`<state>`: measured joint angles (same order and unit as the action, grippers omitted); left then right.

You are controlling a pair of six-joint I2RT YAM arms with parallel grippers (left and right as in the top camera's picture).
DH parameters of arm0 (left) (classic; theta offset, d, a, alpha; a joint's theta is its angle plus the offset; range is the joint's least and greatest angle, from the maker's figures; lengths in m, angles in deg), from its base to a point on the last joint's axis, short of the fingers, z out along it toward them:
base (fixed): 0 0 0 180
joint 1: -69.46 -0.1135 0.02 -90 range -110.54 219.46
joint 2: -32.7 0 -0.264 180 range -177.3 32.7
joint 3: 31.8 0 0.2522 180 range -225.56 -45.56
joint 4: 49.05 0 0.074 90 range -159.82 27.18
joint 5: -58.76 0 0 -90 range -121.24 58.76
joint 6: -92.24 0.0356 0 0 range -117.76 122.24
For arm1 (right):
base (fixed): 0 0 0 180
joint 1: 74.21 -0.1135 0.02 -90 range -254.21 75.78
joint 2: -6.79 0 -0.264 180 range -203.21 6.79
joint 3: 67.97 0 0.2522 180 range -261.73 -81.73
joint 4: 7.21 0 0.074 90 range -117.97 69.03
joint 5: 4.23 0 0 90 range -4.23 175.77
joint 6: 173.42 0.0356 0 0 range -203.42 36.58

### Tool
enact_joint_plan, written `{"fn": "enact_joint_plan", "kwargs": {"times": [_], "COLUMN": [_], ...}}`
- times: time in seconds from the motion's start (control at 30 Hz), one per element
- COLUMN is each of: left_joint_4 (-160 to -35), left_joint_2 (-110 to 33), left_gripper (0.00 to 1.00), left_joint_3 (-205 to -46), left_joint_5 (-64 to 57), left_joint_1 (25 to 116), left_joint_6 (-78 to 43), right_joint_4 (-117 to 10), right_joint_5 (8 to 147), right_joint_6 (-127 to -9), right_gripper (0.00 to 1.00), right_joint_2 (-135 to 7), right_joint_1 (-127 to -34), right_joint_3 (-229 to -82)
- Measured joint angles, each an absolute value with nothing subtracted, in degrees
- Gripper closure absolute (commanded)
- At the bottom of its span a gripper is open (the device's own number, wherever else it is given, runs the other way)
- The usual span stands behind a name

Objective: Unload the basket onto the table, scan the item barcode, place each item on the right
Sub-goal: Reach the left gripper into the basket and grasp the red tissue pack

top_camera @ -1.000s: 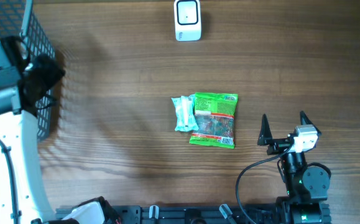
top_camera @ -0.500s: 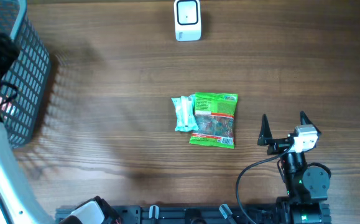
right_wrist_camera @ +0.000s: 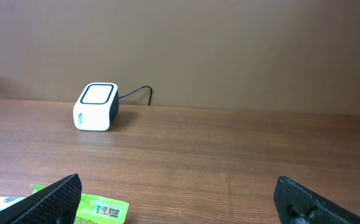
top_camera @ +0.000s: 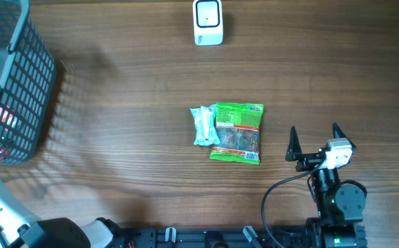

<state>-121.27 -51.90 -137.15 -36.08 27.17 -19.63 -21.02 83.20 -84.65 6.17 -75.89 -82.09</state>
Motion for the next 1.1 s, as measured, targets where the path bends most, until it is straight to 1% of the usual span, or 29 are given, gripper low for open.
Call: {"fn": "enact_joint_plan", "kwargs": {"times": [0.1, 0.13, 0.27, 0.33, 0.37, 0.4, 0.5, 0.53, 0.57, 0.63, 0.67, 0.73, 0.8, 0.87, 0.9, 1.0, 1.1], "left_joint_4": [-124.9, -126.36, -128.68, -129.71, -129.67, -129.45, -124.97, -122.54, -120.68, -116.42, -115.09, -113.34, -112.2, -111.55, -111.35, -110.28, -109.62], "left_joint_2": [-52.66, -53.06, -53.39, -53.39, -53.41, -53.41, -53.41, -53.43, -53.45, -53.71, -54.26, -56.62, -61.87, -67.42, -69.76, -76.58, -81.69], "left_gripper": [0.95, 0.92, 0.9, 0.85, 0.79, 0.64, 0.39, 0.33, 0.3, 0.11, 0.04, 0.02, 0.04, 0.14, 0.17, 0.21, 0.21], "left_joint_3": [-137.17, -137.17, -137.24, -137.24, -137.24, -137.24, -137.24, -137.24, -137.24, -137.24, -137.24, -137.3, -137.35, -137.35, -137.35, -137.35, -137.35], "left_joint_5": [-31.69, -29.85, -24.19, -20.56, -19.71, -19.08, -17.63, -17.61, -17.79, -20.17, -22.73, -25.0, -26.14, -26.73, -26.9, -26.99, -27.12], "left_joint_1": [25.88, 25.88, 25.56, 25.56, 25.56, 25.56, 25.58, 25.58, 25.58, 25.6, 25.62, 25.6, 25.6, 25.6, 25.6, 25.62, 25.69], "left_joint_6": [-20.0, -20.07, -20.44, -20.62, -20.68, -20.79, -20.88, -20.86, -21.23, -20.88, -20.86, -21.16, -20.83, -20.64, -20.18, -18.8, -17.32], "right_joint_4": [-21.02, -21.0, -21.02, -21.02, -21.02, -21.02, -21.02, -21.04, -21.0, -21.02, -21.02, -21.0, -21.02, -21.0, -21.02, -21.02, -21.02], "right_joint_5": [83.2, 83.2, 83.2, 83.2, 83.2, 83.2, 83.2, 83.2, 83.2, 83.2, 83.2, 83.2, 83.2, 83.2, 83.2, 83.2, 83.2], "right_joint_6": [-84.65, -84.65, -84.65, -84.63, -84.63, -84.65, -84.63, -84.65, -84.63, -84.65, -84.65, -84.65, -84.65, -84.65, -84.63, -84.65, -84.65], "right_gripper": [0.0, 0.0, 0.0, 0.0, 0.0, 0.0, 0.0, 0.0, 0.0, 0.0, 0.0, 0.0, 0.0, 0.0, 0.0, 0.0, 0.0], "right_joint_2": [6.17, 6.17, 6.17, 6.17, 6.17, 6.17, 6.17, 6.17, 6.17, 6.17, 6.17, 6.17, 6.17, 6.17, 6.17, 6.17, 6.17], "right_joint_1": [-75.89, -75.89, -75.89, -75.89, -75.89, -75.89, -75.89, -75.89, -75.89, -75.89, -75.89, -75.89, -75.89, -75.89, -75.89, -75.89, -75.89], "right_joint_3": [-82.07, -82.09, -82.09, -82.09, -82.09, -82.09, -82.09, -82.09, -82.09, -82.09, -82.09, -82.09, -82.09, -82.09, -82.09, -82.09, -82.09]}}
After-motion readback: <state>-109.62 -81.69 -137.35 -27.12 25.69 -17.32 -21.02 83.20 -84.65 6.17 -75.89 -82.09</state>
